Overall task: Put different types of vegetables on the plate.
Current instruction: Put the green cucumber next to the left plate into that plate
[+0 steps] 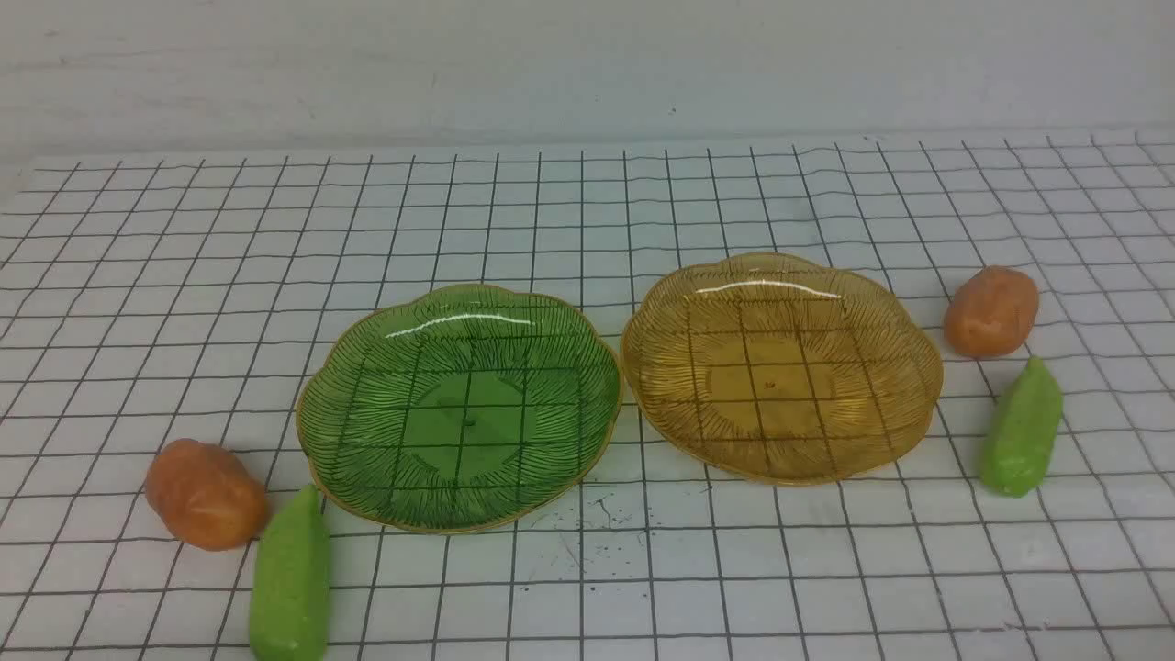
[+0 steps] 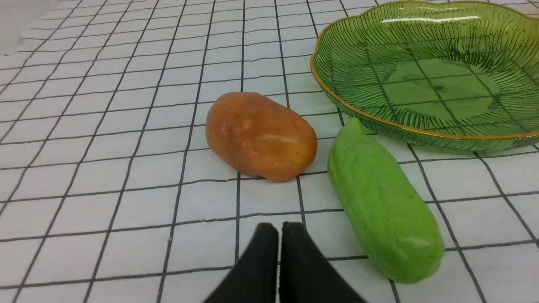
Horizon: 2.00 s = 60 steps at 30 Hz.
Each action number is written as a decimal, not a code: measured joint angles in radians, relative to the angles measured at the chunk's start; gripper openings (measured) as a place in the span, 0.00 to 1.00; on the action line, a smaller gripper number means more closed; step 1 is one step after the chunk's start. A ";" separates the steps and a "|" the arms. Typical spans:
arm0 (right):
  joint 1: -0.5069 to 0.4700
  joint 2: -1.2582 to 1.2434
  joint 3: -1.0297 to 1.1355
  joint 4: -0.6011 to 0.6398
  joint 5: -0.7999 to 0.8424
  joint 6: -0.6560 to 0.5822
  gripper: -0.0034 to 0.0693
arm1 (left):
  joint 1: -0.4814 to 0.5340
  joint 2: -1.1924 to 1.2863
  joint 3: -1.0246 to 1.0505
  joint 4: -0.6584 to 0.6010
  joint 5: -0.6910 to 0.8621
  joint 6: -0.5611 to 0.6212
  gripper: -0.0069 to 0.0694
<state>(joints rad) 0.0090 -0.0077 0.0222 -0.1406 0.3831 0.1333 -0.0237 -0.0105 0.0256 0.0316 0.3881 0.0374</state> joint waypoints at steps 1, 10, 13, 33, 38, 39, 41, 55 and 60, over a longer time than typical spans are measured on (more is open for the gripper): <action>0.000 0.000 0.000 0.000 0.000 0.000 0.03 | 0.000 0.000 0.000 0.000 0.000 0.000 0.08; 0.000 0.000 0.000 0.000 0.000 0.000 0.03 | 0.000 0.000 0.000 0.000 0.000 0.000 0.08; 0.000 0.000 0.000 0.000 0.000 0.000 0.03 | 0.000 0.000 0.000 0.000 0.000 0.000 0.08; 0.000 0.000 0.000 0.000 0.000 0.000 0.03 | 0.000 0.000 0.002 -0.278 -0.296 -0.260 0.08; 0.000 0.000 0.000 0.000 0.000 0.000 0.03 | 0.000 0.000 0.003 -0.399 -0.375 -0.319 0.08; 0.000 0.000 0.000 0.000 -0.001 0.000 0.03 | 0.000 0.000 0.003 -0.424 -0.409 -0.323 0.08; 0.000 0.000 0.000 0.000 -0.001 0.000 0.03 | 0.000 0.000 0.003 -0.441 -0.449 -0.325 0.08; 0.000 0.000 0.008 0.268 -0.348 0.157 0.03 | 0.000 0.143 -0.459 -0.170 -0.100 -0.233 0.08; 0.000 0.000 0.008 0.375 -0.432 0.197 0.03 | 0.000 0.413 -0.593 -0.101 0.369 -0.228 0.08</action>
<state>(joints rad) 0.0090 -0.0077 0.0299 0.2345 -0.0486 0.3305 -0.0237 0.4023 -0.5671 -0.0694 0.7572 -0.1906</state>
